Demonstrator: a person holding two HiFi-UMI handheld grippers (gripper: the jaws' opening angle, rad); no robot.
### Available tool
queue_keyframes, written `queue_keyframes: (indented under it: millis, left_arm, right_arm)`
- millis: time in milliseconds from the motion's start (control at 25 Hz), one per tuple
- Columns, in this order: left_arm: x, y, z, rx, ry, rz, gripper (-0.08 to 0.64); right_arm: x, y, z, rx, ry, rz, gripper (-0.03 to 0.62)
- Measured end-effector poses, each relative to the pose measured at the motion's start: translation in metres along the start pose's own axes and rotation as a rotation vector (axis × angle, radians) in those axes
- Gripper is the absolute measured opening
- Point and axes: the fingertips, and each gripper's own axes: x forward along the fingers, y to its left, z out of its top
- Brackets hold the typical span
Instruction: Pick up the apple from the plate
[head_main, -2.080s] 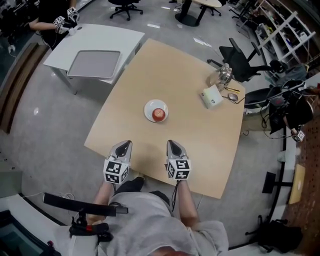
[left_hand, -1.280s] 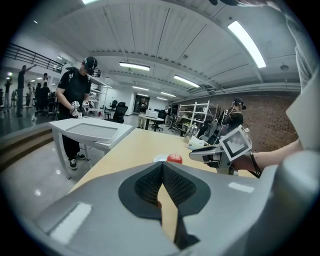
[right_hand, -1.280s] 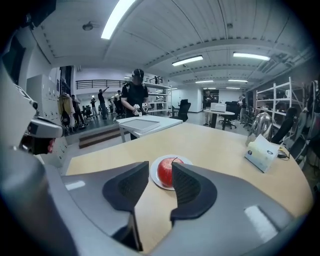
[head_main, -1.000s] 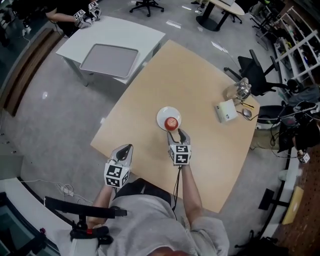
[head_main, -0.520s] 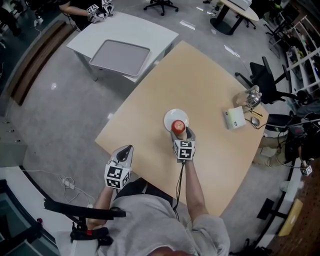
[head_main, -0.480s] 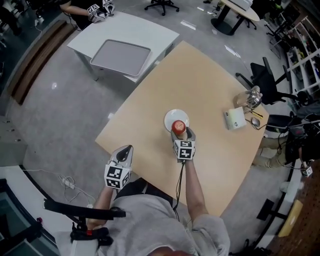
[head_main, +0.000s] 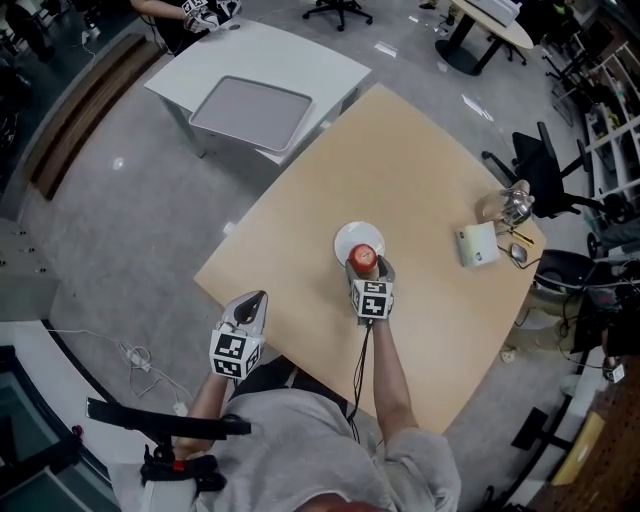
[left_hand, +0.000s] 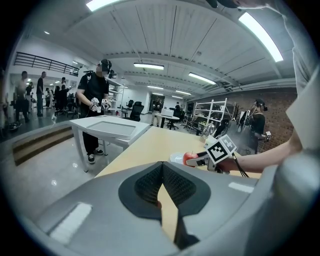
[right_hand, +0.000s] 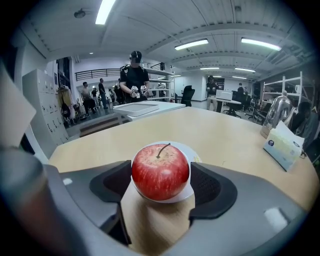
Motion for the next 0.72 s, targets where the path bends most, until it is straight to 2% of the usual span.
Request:
queue_keyframes:
  millis: [720]
  left_arm:
    - [0.0041, -0.0012, -0.0065, -0.003, 0.014, 0.002, 0.018]
  right_arm:
    - [0.0037, -0.0014, 0.0002, 0.0, -0.023, 0.0, 0.368]
